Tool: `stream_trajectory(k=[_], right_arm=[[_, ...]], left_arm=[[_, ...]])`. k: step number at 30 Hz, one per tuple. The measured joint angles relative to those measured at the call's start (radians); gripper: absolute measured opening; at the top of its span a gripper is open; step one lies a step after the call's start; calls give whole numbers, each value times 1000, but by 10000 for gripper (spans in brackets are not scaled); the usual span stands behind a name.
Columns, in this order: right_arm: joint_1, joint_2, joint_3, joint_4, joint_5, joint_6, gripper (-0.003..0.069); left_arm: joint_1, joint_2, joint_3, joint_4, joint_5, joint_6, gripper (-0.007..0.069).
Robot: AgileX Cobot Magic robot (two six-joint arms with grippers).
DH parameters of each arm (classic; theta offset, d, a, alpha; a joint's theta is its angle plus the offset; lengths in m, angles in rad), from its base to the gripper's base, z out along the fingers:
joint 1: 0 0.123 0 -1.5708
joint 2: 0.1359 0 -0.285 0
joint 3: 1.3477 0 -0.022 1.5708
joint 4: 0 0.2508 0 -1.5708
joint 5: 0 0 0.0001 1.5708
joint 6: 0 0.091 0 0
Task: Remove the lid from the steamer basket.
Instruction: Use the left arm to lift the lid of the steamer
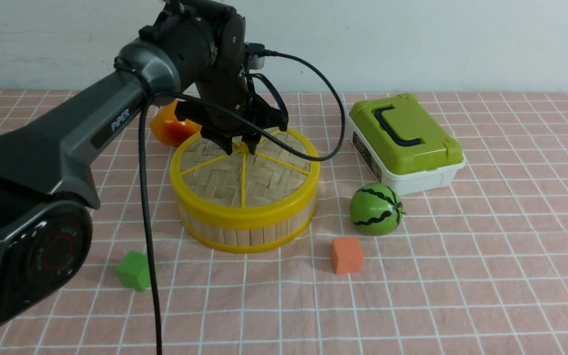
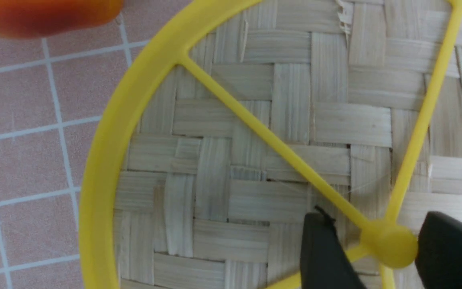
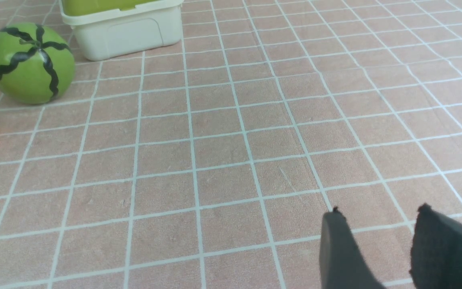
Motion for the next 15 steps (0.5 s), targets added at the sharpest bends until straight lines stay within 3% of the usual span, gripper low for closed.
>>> stream_trajectory(k=[4, 11, 15], right_arm=[[0, 0, 0, 0, 0, 0, 242], [0, 0, 0, 0, 0, 0, 242], [0, 0, 0, 0, 0, 0, 242]], left_arm=[[0, 0, 0, 11, -2, -3, 317], [-1, 1, 0, 0, -9, 1, 111], [-1, -6, 0, -6, -9, 11, 103]])
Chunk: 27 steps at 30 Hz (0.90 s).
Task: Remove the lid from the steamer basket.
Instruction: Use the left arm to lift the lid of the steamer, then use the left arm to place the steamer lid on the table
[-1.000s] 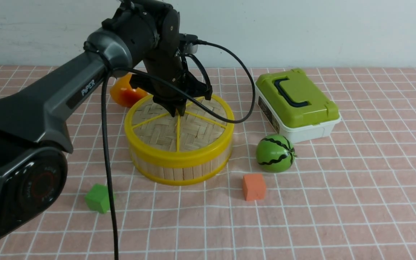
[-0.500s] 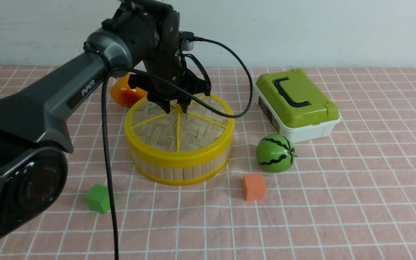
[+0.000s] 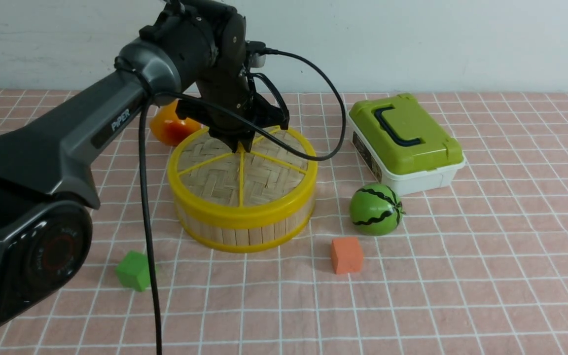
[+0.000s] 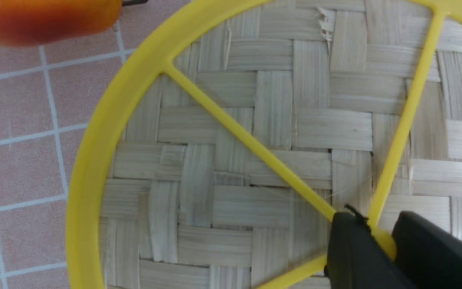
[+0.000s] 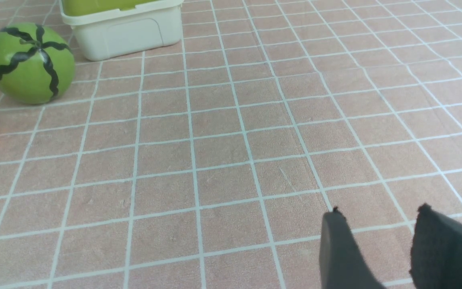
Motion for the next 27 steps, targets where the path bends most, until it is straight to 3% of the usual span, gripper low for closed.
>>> stream_trajectory(k=[5, 9, 11, 14, 18, 21, 24, 27], right_arm=[[0, 0, 0, 0, 0, 0, 242], [0, 0, 0, 0, 0, 0, 242], [0, 0, 0, 0, 0, 0, 242], [0, 0, 0, 0, 0, 0, 242], [0, 0, 0, 0, 0, 0, 242], [0, 0, 0, 0, 0, 0, 242], [0, 0, 0, 0, 0, 0, 242], [0, 0, 0, 0, 0, 0, 242]], left_arm=[[1, -71, -13, 7, -1, 16, 103], [0, -178, -28, 115, -11, 20, 103], [10, -260, -33, 267, -4, 20, 103], [54, -312, -40, 331, 23, 19, 103], [167, -325, -32, 299, 72, 19, 103], [299, -322, 73, 195, 59, 19, 103], [356, -319, 195, 150, 1, 19, 103], [365, -306, 384, 146, -156, 19, 103]])
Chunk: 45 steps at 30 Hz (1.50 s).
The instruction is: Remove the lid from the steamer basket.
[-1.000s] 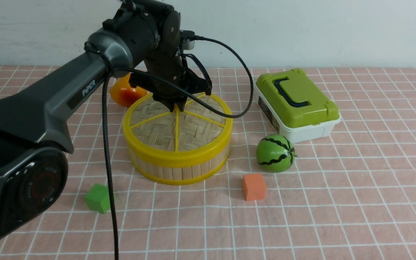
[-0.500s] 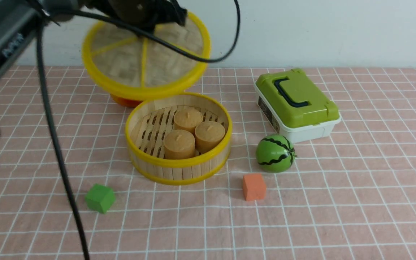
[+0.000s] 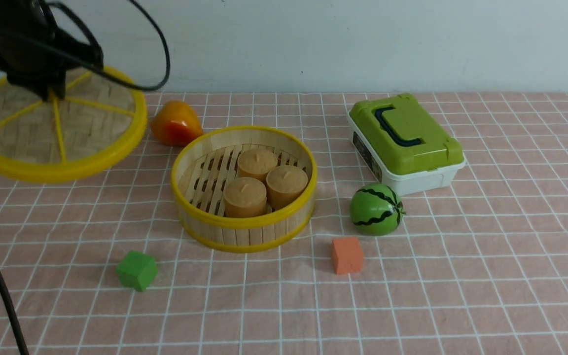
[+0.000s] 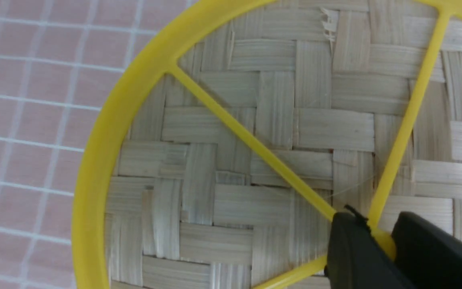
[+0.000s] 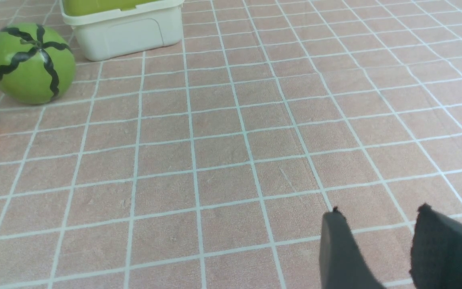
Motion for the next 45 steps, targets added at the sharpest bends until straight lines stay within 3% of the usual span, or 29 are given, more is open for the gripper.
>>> stream_trajectory(k=[7, 26, 30, 33, 37, 41, 42, 43, 44, 45], right_arm=[[0, 0, 0, 0, 0, 0, 242], [0, 0, 0, 0, 0, 0, 242], [0, 0, 0, 0, 0, 0, 242], [0, 0, 0, 0, 0, 0, 242], [0, 0, 0, 0, 0, 0, 242], [0, 0, 0, 0, 0, 0, 242], [0, 0, 0, 0, 0, 0, 242], [0, 0, 0, 0, 0, 0, 242], [0, 0, 0, 0, 0, 0, 242], [0, 0, 0, 0, 0, 0, 242]], left_arm=[[-27, 82, 164, 1, -188, 0, 103], [-58, 115, 166, 32, -255, -49, 116], [-63, 115, 166, 36, -254, -83, 206], [-64, 115, 166, 43, -253, -142, 358], [-64, 111, 166, 56, -224, -161, 426], [-64, 59, 168, 56, -173, -161, 358], [-64, -10, 171, 56, -158, -153, 261], [-64, -10, 171, 56, -157, -152, 248], [-64, -93, 177, 56, -156, -142, 154], [-64, -117, 178, 54, -156, -139, 112]])
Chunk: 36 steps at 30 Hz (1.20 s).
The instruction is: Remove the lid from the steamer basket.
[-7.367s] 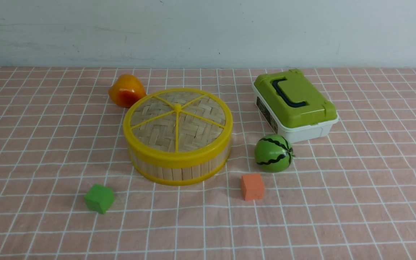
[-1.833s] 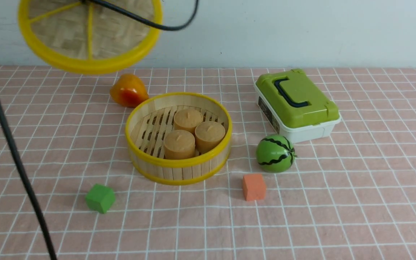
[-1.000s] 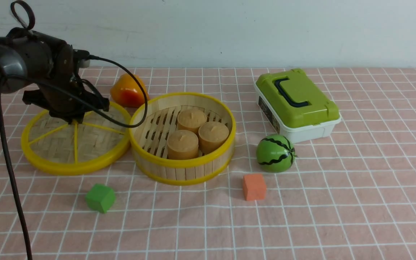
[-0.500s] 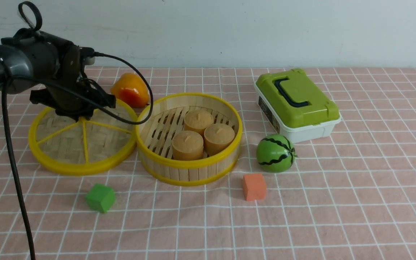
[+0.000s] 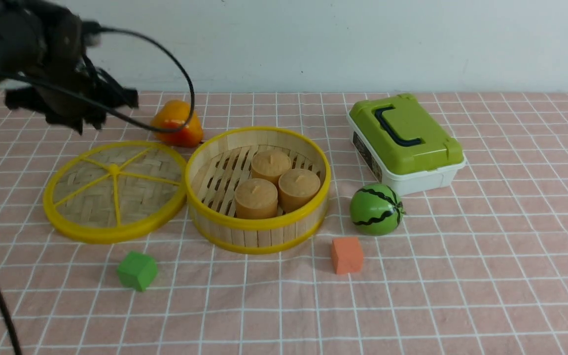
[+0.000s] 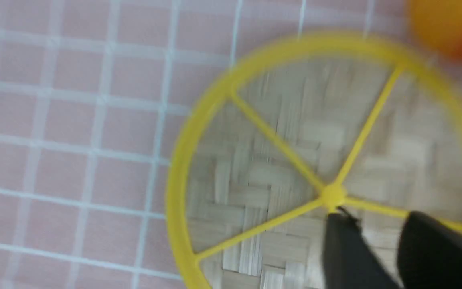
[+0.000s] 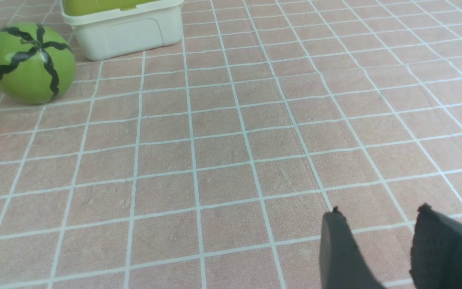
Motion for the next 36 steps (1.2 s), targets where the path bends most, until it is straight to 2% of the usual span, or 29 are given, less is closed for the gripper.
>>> stream_trajectory(k=[1, 3, 10, 11, 13, 16, 21, 29, 36], right_arm=[[0, 0, 0, 0, 0, 0, 242], [0, 0, 0, 0, 0, 0, 242], [0, 0, 0, 0, 0, 0, 242], [0, 0, 0, 0, 0, 0, 242], [0, 0, 0, 0, 0, 0, 242], [0, 0, 0, 0, 0, 0, 242], [0, 0, 0, 0, 0, 0, 242], [0, 0, 0, 0, 0, 0, 242], [0, 0, 0, 0, 0, 0, 242]], left_arm=[[0, -101, 7, -11, -7, 5, 27], [0, -226, 29, -44, -36, 7, -13], [0, -647, 296, -205, -240, 64, -13], [0, -742, 433, -240, -288, 89, -13], [0, -809, 532, -258, -318, 96, -13], [0, -1009, 822, -281, -394, 107, -13], [0, -1305, 1130, -286, -544, 108, -13], [0, -1599, 1404, -287, -570, 107, -13], [0, -1656, 1530, -290, -573, 107, -13]])
